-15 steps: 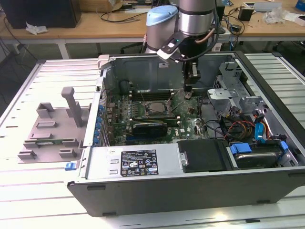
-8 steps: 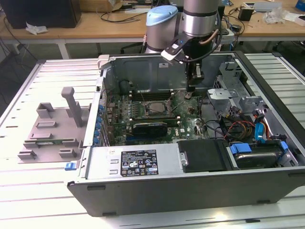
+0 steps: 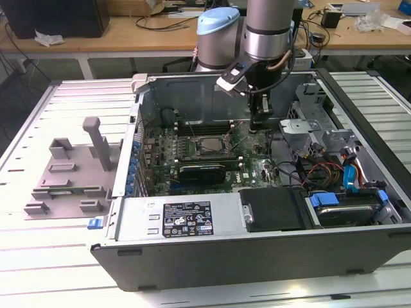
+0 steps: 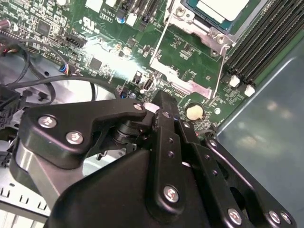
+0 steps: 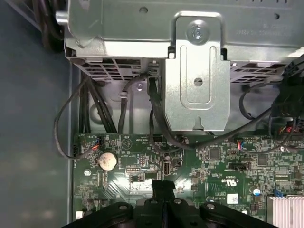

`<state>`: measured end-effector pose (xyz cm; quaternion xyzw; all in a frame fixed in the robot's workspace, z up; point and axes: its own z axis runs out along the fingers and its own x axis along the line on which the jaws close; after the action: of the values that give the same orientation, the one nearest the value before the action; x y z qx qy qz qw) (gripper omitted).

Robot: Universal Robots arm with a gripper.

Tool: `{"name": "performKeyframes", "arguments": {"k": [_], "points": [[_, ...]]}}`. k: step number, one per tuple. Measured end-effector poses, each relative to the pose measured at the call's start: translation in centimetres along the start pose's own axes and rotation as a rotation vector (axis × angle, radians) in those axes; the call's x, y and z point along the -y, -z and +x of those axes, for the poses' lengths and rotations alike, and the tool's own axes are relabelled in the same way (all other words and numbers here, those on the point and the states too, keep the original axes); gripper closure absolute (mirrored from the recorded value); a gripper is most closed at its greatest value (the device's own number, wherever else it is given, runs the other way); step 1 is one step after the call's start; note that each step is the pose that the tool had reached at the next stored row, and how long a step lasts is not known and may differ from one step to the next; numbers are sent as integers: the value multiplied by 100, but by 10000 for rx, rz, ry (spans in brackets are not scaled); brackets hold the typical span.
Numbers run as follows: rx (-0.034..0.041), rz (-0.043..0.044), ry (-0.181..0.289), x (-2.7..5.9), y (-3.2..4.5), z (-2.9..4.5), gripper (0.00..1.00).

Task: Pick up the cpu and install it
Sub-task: 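Close the cpu cover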

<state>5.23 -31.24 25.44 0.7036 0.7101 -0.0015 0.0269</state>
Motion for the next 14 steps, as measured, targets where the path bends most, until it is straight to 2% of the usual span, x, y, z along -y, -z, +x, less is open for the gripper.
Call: {"name": "performKeyframes", "arguments": {"k": [3, 5, 7, 10, 14], "points": [[-1, 3, 0, 0, -4, 0, 89], [-13, 4, -1, 1, -33, 1, 89], [-88, 3, -2, 13, -53, 7, 89], [-188, 1, -6, 69, -58, 24, 89], [-190, -9, -5, 170, -54, 41, 89]]}}
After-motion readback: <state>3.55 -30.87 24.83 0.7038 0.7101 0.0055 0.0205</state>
